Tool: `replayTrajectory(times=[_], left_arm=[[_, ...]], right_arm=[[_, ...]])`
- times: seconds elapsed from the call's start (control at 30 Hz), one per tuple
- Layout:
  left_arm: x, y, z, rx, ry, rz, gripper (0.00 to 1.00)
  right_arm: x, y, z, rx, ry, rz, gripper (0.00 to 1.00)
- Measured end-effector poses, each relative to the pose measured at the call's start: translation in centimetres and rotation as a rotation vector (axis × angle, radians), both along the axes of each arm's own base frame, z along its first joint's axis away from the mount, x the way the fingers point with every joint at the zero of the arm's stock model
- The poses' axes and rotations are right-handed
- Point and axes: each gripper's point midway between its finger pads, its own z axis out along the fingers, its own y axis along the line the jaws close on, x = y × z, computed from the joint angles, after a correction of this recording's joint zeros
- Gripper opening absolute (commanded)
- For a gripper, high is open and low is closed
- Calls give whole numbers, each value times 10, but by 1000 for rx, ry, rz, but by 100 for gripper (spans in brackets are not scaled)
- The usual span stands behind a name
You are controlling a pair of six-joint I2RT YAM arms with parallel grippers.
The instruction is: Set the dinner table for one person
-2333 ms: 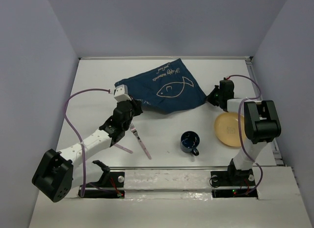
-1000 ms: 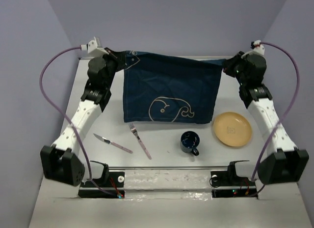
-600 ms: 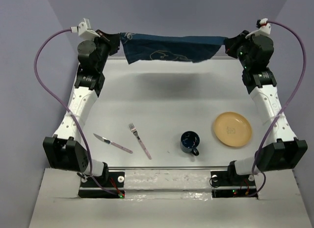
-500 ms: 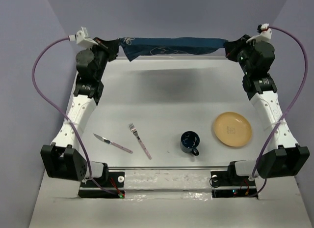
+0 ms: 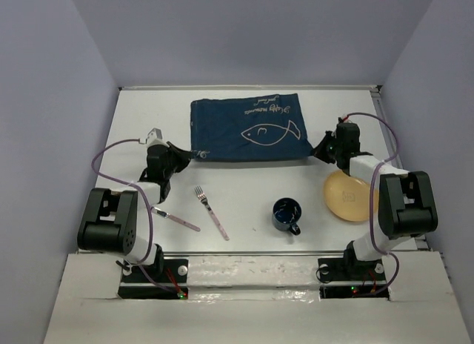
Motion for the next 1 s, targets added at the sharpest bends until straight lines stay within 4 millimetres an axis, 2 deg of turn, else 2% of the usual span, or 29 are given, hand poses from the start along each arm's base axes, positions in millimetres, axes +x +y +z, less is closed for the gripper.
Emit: replayTrajectory(times=[0.2, 0.43, 0.57, 0.73, 0.9, 1.0], left_arm=[[-22, 3, -10, -28, -39, 9, 0], [-39, 2, -20, -38, -44, -6, 0], [-51, 3, -25, -42, -44, -14, 0], [-61, 3, -23, -45, -62, -17, 0], [-68, 4, -27, -44, -60, -19, 0], [-72, 4, -30, -43, -53, -21, 13]], right_arm=[[-12, 2, -15, 30, 20, -8, 0], [-52, 4, -49, 64, 113, -21, 0], [-69, 5, -46, 83, 107, -26, 0], [-78, 6, -35, 99, 62, -25, 0], [-83, 6, -41, 101, 74, -24, 0], [-85, 7, -43, 102, 79, -21, 0]])
